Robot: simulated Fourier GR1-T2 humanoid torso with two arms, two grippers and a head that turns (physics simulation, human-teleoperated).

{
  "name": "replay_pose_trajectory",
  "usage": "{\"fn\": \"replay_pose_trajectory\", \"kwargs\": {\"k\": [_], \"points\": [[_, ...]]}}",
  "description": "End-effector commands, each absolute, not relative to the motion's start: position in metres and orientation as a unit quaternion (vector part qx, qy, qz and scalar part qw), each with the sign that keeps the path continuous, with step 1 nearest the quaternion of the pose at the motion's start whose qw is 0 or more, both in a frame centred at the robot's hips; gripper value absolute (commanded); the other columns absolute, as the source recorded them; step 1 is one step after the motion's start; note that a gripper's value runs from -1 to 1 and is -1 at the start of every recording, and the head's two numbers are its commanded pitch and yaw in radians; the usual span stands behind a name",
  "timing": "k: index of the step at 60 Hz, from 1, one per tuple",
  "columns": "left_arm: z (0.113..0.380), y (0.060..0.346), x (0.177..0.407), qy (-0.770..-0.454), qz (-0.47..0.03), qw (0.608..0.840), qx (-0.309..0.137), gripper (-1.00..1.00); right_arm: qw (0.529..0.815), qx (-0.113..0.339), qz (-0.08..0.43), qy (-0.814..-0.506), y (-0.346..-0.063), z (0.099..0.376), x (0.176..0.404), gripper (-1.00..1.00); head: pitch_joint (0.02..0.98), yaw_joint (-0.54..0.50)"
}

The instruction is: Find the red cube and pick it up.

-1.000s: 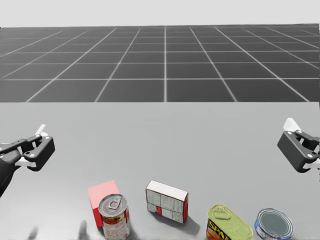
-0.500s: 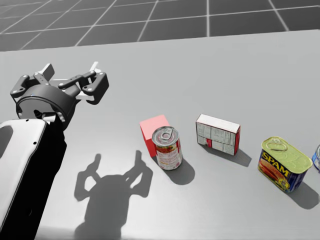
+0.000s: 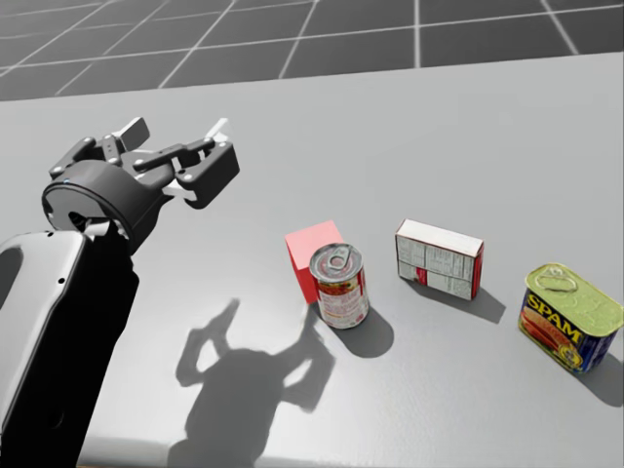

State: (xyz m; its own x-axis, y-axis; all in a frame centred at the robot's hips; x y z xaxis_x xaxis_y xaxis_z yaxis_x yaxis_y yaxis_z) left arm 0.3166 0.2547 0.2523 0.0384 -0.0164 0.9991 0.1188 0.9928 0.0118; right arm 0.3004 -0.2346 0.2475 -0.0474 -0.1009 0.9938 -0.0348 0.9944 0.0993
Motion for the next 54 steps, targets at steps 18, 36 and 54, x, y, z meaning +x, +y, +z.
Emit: {"fn": "replay_pose_trajectory", "kwargs": {"k": [18,36,54], "points": [[0.231,0.266,0.29,-0.641,-0.259,0.706,-0.155,-1.0,0.694,0.058,-0.029,-0.717,-0.234,0.246,0.301,-1.0,0.766,0.23],[0.188,0.28,0.295,-0.584,-0.358,0.699,-0.203,-1.0,0.694,0.062,-0.029,-0.716,-0.232,0.246,0.299,-1.0,0.773,0.23],[0.163,0.27,0.307,-0.528,-0.387,0.718,-0.235,-1.0,0.694,0.063,-0.031,-0.717,-0.231,0.246,0.299,-1.0,0.779,0.23]]}}
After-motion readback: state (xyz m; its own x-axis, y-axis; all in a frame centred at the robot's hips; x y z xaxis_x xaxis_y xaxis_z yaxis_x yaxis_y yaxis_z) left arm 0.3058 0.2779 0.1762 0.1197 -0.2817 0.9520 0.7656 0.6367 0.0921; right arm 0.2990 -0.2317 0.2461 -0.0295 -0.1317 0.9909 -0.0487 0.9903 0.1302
